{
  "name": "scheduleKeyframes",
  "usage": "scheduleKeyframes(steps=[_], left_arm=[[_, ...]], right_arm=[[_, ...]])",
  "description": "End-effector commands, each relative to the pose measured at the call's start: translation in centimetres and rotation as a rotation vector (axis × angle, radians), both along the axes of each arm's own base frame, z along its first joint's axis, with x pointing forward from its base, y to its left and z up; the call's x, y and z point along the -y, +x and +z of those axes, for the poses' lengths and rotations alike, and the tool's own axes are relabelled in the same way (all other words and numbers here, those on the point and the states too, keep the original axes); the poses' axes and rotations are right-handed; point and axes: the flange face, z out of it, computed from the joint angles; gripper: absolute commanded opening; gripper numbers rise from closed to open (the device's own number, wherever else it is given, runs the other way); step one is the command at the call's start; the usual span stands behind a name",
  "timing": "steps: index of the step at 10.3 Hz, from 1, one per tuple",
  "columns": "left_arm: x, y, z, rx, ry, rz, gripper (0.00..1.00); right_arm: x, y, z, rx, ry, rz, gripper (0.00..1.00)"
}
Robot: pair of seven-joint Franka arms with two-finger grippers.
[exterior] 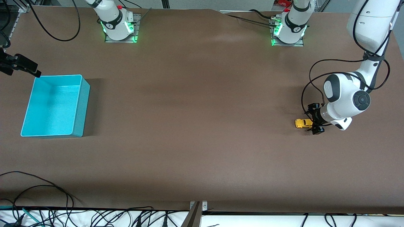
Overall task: Wind up and store yellow beetle car
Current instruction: 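Close the left gripper around the yellow car's body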
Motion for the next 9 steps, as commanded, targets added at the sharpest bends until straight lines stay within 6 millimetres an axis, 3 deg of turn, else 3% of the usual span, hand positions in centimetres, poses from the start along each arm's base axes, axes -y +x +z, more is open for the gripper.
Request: scheduleKeyframes(steps=[1,2,5,6,8,9], left_arm=[[-0.3,0.7,-0.1,0.011,0.015,-0.008,0.25],[-0.4,0.7,-0.1,0.011,0.015,-0.008,0.0],[-0.2,0.7,0.4,0.014,0.014,-0.013,0.0],[0.3,1.0,1.7,0.029,0.014,-0.018,0.0],[3.3,1.4,4.8,0.026,0.005,-0.044,0.0],[5.8,1.3,4.7,0.003,-0.005,-0.047,0.0]], right_arm=[[0.1,-0.3,0.6,0.002,-0.002,-0.008,1.0],[0.2,-0.3,0.7,0.003,-0.002,-0.008,1.0],[0.2,-0.3,0.7,0.004,0.0,-0.008,1.0],[0.3,-0.3,0.7,0.004,0.0,-0.008,1.0],[0.3,-0.3,0.7,0.004,0.0,-0.008,1.0],[0.5,-0.4,0.7,0.004,0.0,-0.011,1.0]])
